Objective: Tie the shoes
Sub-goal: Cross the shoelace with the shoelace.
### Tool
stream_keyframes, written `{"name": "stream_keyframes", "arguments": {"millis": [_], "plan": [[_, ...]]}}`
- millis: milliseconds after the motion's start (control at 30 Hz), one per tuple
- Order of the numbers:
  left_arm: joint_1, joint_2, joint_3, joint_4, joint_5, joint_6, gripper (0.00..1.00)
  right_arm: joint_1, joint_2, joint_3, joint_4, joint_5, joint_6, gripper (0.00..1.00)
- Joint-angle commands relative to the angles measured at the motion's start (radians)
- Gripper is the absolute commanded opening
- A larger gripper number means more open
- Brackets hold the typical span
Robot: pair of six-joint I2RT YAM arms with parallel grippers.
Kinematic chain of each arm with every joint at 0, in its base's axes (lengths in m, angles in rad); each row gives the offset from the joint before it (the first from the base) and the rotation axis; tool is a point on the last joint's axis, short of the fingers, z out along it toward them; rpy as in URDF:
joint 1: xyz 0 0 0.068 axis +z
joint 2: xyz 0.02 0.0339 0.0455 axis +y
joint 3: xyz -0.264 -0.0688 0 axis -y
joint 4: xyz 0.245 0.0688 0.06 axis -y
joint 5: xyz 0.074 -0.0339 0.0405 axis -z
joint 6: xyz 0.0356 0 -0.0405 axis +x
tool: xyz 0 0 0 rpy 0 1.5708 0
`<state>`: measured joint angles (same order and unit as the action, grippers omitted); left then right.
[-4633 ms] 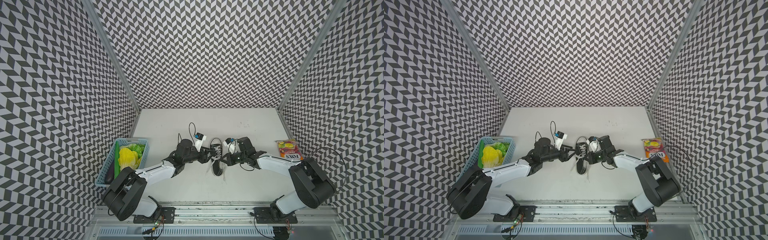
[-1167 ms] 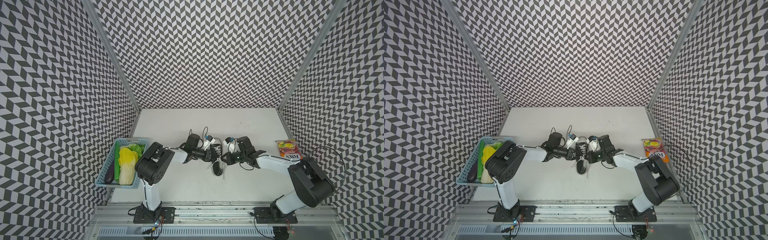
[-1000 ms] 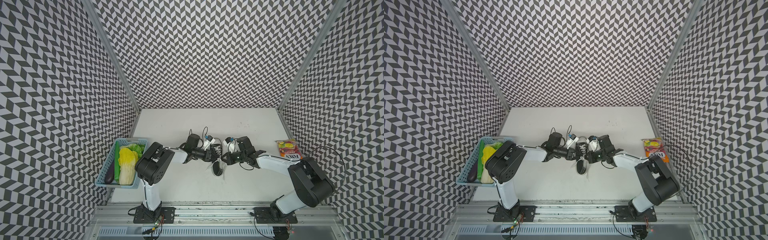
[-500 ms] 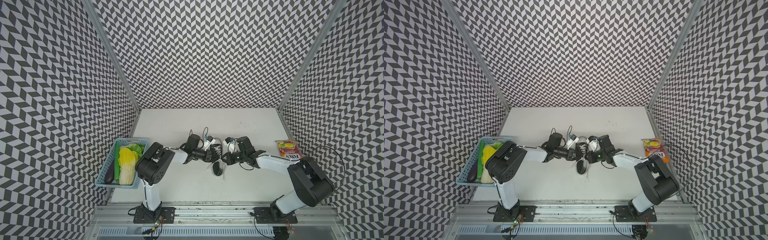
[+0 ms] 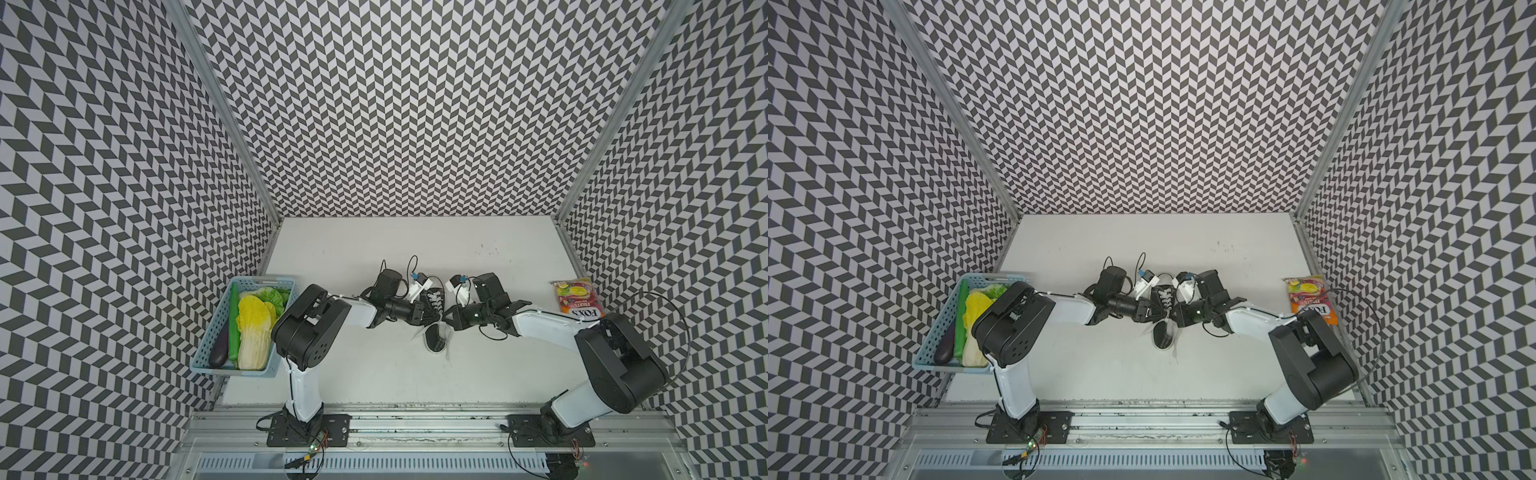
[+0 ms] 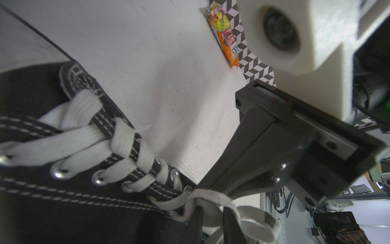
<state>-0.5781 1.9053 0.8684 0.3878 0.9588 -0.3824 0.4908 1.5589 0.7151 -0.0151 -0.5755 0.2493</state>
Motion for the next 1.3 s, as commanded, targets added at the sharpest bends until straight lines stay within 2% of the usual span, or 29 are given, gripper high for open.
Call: {"name": "stream_keyframes", "arguments": {"millis": [0, 267, 567, 700, 900, 1167, 1267], "plan": [[-0.017, 0.023, 0.032, 0.002, 0.031, 0.014, 0.16, 0.009, 0.013, 0.017, 0.056, -0.045, -0.021, 0.0], [-0.022, 0.016, 0.023, -0.003, 0.033, 0.026, 0.0, 0.009, 0.006, 0.018, 0.049, -0.022, -0.023, 0.0], [-0.02, -0.026, -0.014, 0.039, 0.019, 0.009, 0.0, 0.009, -0.017, 0.014, 0.017, 0.075, -0.024, 0.0], [-0.017, -0.061, -0.046, 0.065, -0.035, -0.002, 0.0, 0.009, -0.029, 0.011, -0.001, 0.122, -0.017, 0.0], [0.001, -0.104, -0.097, 0.112, -0.08, -0.022, 0.0, 0.009, -0.039, -0.002, 0.007, 0.112, -0.015, 0.01], [0.003, -0.103, -0.111, 0.119, -0.075, -0.023, 0.0, 0.009, -0.044, -0.008, 0.015, 0.095, -0.016, 0.1], [0.003, -0.104, -0.117, 0.132, -0.078, -0.046, 0.0, 0.009, -0.055, -0.014, 0.015, 0.095, -0.017, 0.16]]}}
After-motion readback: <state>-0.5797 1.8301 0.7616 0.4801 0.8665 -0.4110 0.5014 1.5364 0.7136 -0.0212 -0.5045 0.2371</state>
